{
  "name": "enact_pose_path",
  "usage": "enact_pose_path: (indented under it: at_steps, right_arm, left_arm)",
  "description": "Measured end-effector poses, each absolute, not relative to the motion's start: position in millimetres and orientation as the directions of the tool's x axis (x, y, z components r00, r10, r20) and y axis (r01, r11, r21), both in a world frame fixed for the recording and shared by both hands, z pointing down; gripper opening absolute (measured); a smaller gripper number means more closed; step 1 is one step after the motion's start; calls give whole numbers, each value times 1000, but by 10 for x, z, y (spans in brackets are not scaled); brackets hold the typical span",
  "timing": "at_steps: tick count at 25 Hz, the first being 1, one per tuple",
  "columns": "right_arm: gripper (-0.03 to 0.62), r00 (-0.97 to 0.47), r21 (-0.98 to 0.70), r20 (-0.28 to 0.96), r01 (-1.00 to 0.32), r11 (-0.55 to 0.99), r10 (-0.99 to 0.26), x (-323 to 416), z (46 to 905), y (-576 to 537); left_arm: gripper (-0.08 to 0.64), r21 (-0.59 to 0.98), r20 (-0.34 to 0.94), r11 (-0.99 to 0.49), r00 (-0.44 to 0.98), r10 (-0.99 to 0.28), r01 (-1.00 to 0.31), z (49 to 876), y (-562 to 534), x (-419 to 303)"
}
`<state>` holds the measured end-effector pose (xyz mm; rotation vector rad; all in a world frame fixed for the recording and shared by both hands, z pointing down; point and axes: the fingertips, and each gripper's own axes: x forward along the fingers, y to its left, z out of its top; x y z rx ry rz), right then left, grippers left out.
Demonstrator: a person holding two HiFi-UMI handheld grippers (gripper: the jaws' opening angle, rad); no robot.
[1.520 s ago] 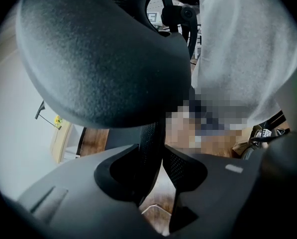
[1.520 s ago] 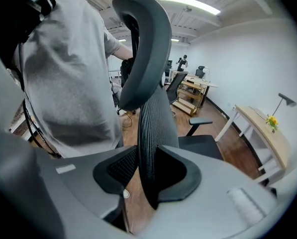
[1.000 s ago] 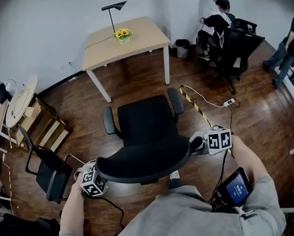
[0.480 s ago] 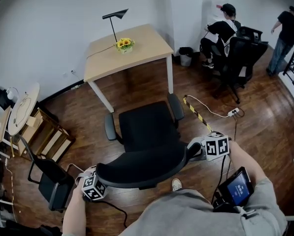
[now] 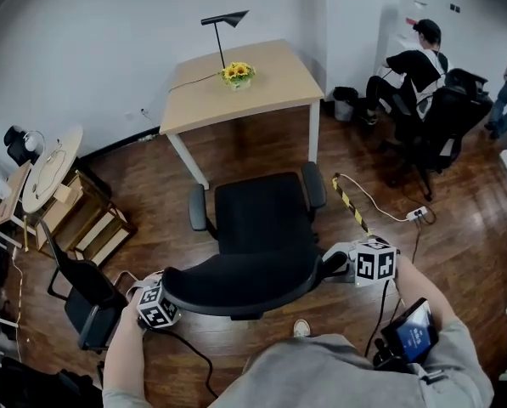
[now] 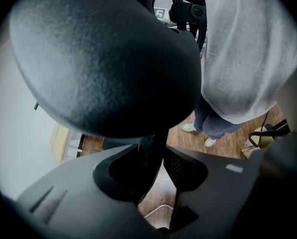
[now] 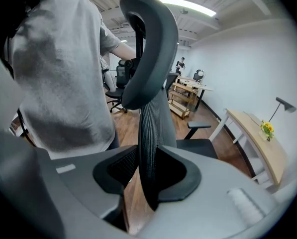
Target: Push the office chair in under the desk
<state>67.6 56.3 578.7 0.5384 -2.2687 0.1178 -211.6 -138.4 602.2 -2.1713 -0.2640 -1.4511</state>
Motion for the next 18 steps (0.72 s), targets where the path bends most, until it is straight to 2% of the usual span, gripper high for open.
enact_pose_path:
  at_steps: [6,18]
  right_arm:
    - [124,-600,98,725,-398,912,-340,895,5763,274]
    - [127,-607,78,722,-405,911,-332,1281,5775,-284]
  left_arm:
    - [158,-305,905,-867,404,-134,394,5994,-1623,-1919]
    - [156,-297,907,-866,402,-124,403,6018,-2186,-1518]
